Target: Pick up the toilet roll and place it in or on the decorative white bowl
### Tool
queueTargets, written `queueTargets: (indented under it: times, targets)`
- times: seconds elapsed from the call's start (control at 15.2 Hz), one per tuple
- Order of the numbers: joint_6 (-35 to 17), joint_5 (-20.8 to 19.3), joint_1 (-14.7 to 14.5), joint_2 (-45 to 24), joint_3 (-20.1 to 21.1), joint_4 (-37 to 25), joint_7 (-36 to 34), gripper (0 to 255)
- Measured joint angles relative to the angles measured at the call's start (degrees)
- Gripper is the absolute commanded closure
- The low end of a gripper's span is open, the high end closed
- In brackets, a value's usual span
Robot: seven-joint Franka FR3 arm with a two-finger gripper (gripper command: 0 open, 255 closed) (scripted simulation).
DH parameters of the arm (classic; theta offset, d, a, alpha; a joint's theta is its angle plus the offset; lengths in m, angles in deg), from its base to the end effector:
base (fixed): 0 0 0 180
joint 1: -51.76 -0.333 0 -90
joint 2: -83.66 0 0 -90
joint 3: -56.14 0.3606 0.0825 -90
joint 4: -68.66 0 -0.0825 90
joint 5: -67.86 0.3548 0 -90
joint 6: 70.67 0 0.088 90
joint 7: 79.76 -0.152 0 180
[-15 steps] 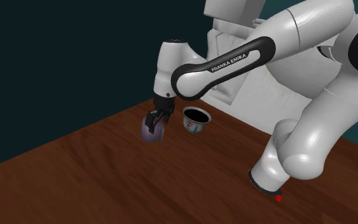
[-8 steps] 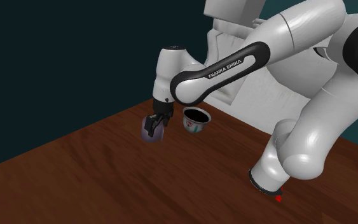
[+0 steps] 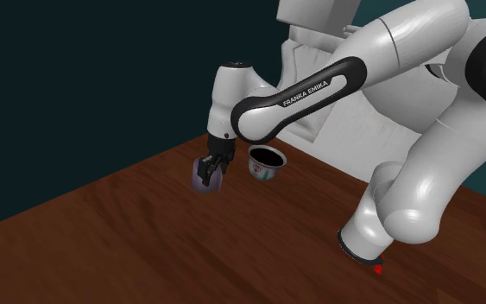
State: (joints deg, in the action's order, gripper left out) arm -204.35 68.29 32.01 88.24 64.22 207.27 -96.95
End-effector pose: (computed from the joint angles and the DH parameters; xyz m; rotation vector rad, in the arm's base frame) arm 0.4004 0.2119 0.3589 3.1209 0.2817 -0.0065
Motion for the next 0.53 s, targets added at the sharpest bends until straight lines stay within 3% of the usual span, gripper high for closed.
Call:
queueTargets:
  times: [0.53]
  targets:
    - [1.75, 0.2, 0.03, 1.2, -0.09, -0.53, 0.25, 255]
